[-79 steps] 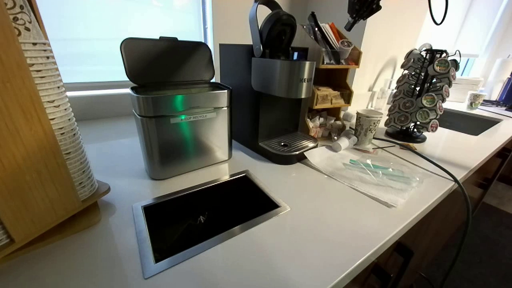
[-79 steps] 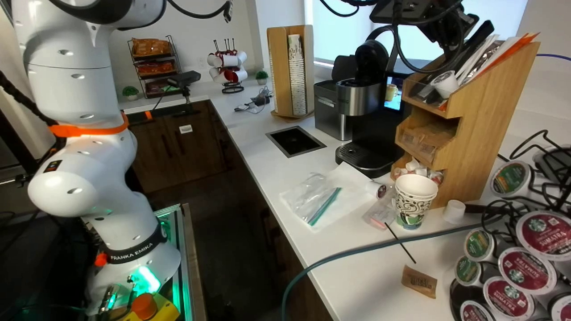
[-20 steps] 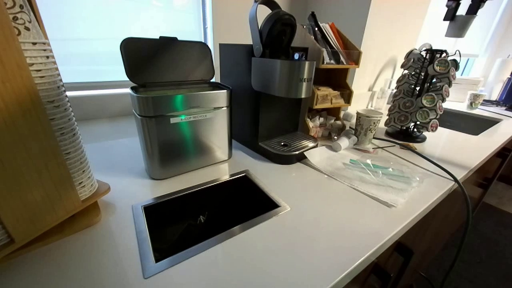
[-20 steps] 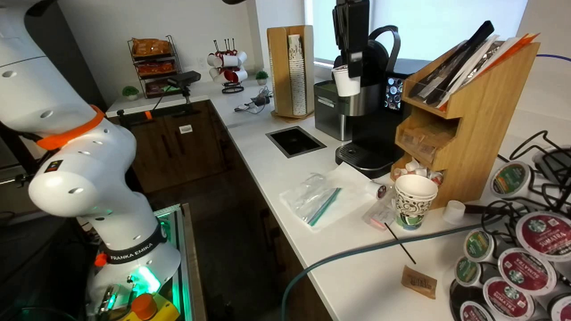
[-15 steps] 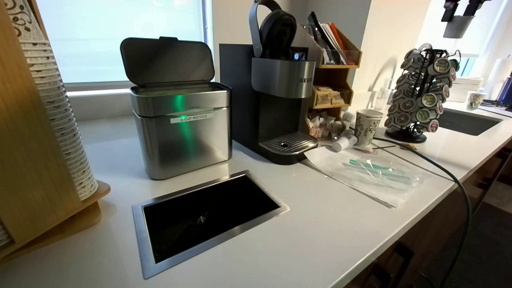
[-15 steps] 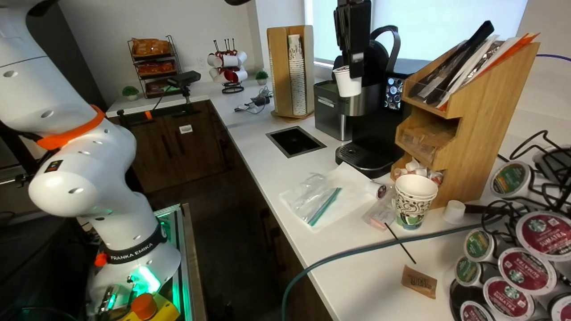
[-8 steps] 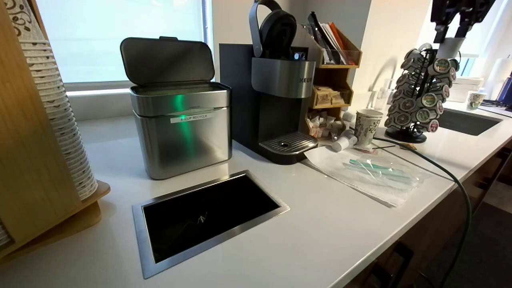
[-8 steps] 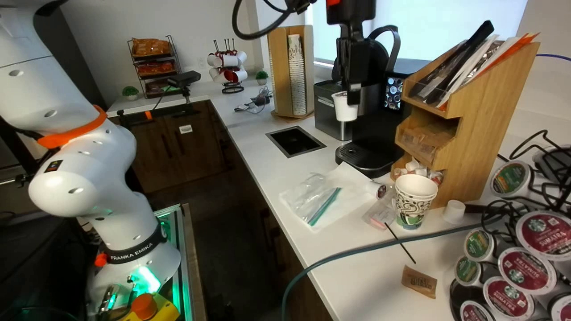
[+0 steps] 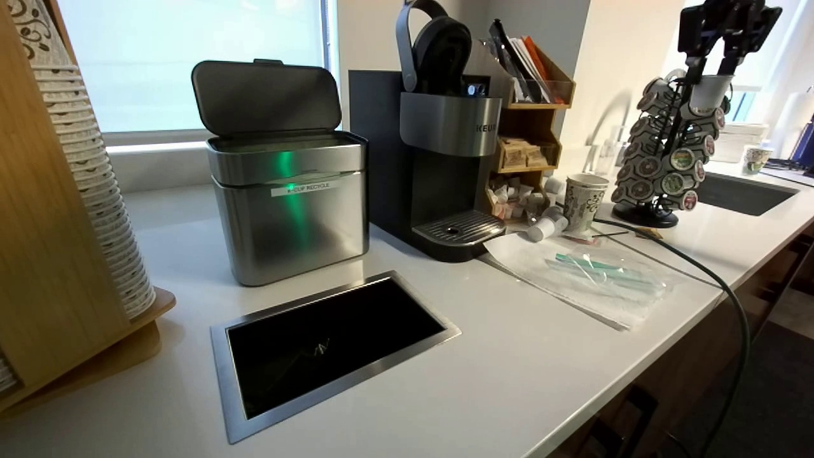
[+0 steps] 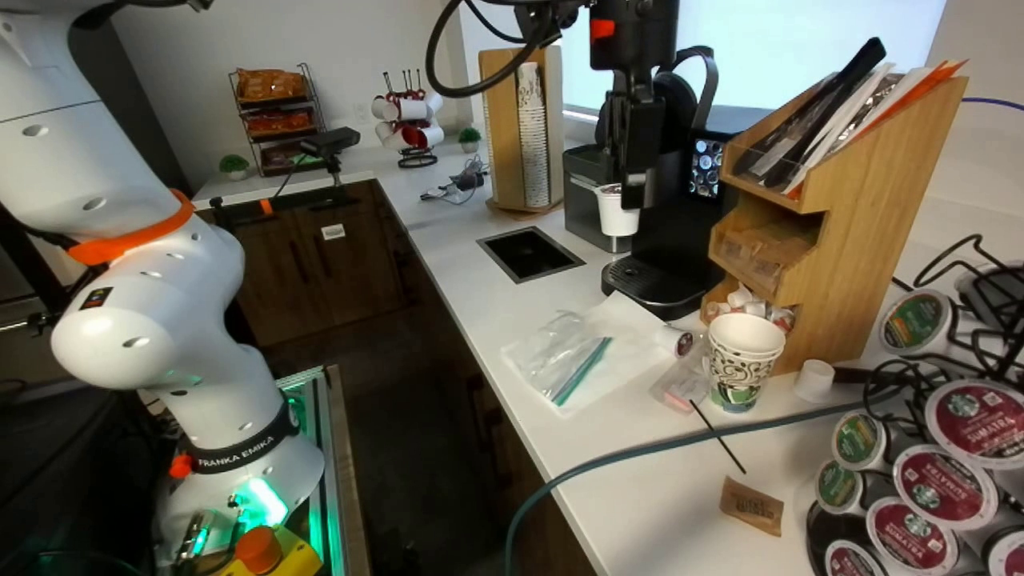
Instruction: Remove the coffee pod from the top of the wooden stand and place it on the counter.
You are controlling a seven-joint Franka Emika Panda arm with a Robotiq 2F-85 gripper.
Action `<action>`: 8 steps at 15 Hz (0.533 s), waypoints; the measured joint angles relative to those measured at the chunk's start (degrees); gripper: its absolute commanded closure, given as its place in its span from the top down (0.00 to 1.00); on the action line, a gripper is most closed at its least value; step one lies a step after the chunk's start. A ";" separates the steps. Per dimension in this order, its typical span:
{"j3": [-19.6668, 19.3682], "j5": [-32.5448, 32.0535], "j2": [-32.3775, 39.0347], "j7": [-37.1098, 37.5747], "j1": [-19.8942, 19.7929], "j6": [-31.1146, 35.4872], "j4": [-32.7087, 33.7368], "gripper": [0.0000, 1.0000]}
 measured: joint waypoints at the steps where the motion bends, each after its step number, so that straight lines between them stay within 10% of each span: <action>1: -0.07 0.09 0.27 0.00 0.00 0.00 -0.09 0.28; 4: -0.48 0.54 2.11 0.03 -0.07 0.00 -0.82 0.28; 5: -0.56 0.55 3.00 0.03 -0.17 0.00 -1.16 0.53; 8: -0.68 0.55 5.07 0.03 -0.34 -0.01 -1.81 0.53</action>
